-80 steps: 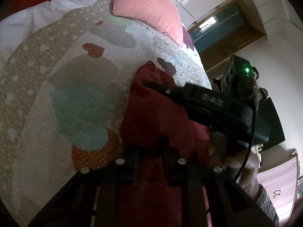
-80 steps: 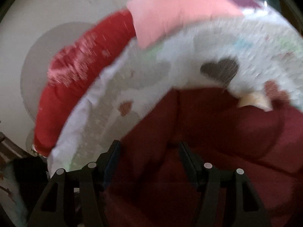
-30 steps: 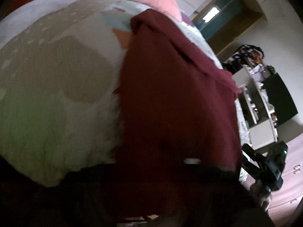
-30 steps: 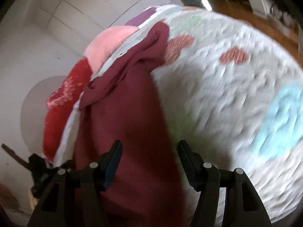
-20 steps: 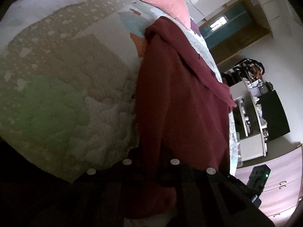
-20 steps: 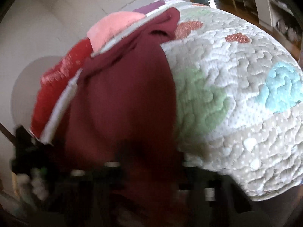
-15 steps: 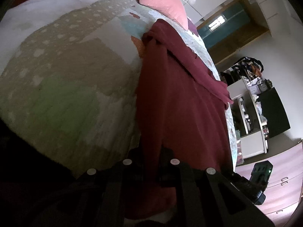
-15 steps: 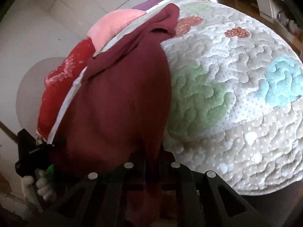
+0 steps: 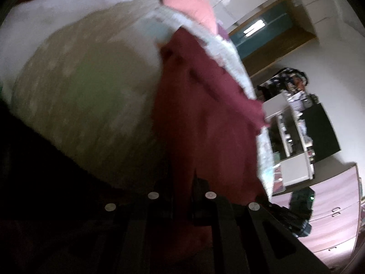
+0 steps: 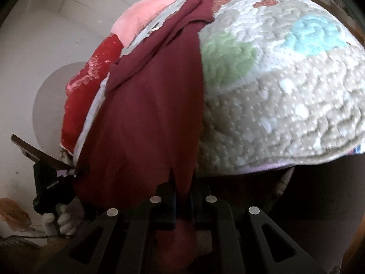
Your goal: Fold small clothes
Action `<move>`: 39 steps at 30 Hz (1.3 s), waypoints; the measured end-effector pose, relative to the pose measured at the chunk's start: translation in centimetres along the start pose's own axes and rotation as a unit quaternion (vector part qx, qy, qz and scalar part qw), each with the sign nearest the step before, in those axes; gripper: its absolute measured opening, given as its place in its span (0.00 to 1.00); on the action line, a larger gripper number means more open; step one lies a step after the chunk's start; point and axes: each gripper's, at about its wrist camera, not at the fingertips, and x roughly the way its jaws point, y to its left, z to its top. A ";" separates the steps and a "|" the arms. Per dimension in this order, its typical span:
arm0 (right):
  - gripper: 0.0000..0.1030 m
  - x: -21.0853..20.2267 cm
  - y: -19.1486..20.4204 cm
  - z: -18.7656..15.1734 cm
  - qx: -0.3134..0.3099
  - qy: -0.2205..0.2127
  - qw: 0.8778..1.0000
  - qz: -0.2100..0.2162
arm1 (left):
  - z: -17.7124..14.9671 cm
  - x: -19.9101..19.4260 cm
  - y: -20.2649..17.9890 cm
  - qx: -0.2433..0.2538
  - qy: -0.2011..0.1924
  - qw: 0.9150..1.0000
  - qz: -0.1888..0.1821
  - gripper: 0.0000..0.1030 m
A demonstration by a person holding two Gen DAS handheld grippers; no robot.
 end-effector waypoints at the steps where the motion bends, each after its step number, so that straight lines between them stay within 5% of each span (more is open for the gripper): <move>1: 0.08 -0.2 0.1 0.5 0.003 0.001 1.000 0.011 | 0.7 -0.1 -0.4 0.004 -0.004 1.000 -0.005 0.09; 6: 0.09 -0.6 1.2 5.4 0.036 -0.032 0.994 0.098 | 6.8 0.9 -3.3 0.012 -0.020 0.999 -0.026 0.09; 11: 0.09 0.2 3.6 12.2 0.019 -0.069 0.990 0.120 | 14.1 5.5 -5.0 0.021 -0.019 1.000 0.002 0.09; 15: 0.10 2.6 4.8 19.0 0.011 -0.089 0.991 0.102 | 20.0 11.8 -3.5 -0.036 0.017 0.999 0.009 0.10; 18: 0.17 5.5 3.2 23.3 0.053 -0.094 0.991 0.078 | 23.7 15.1 -1.6 -0.115 0.046 0.991 -0.052 0.14; 20: 0.51 7.4 1.6 25.7 0.108 -0.095 0.986 0.078 | 25.0 15.6 -1.0 -0.147 0.038 0.984 -0.091 0.24; 22: 0.69 8.2 0.1 27.1 0.154 -0.112 0.978 0.090 | 25.8 15.4 -1.4 -0.143 0.022 0.983 -0.109 0.29; 25: 0.70 8.4 -0.9 28.8 0.170 -0.128 0.973 0.086 | 26.8 14.6 -1.9 -0.135 -0.008 0.983 -0.122 0.43; 28: 0.71 8.1 -0.4 29.8 0.142 -0.140 0.978 0.060 | 27.7 14.0 -1.8 -0.138 -0.022 0.983 -0.119 0.44; 32: 0.79 7.4 -0.1 30.5 0.114 -0.157 0.980 0.031 | 27.8 13.9 -1.4 -0.122 -0.028 0.989 -0.082 0.44; 39: 0.79 4.9 0.7 30.3 0.069 -0.175 0.982 -0.005 | 25.1 14.2 -2.5 -0.008 -0.006 1.000 0.006 0.46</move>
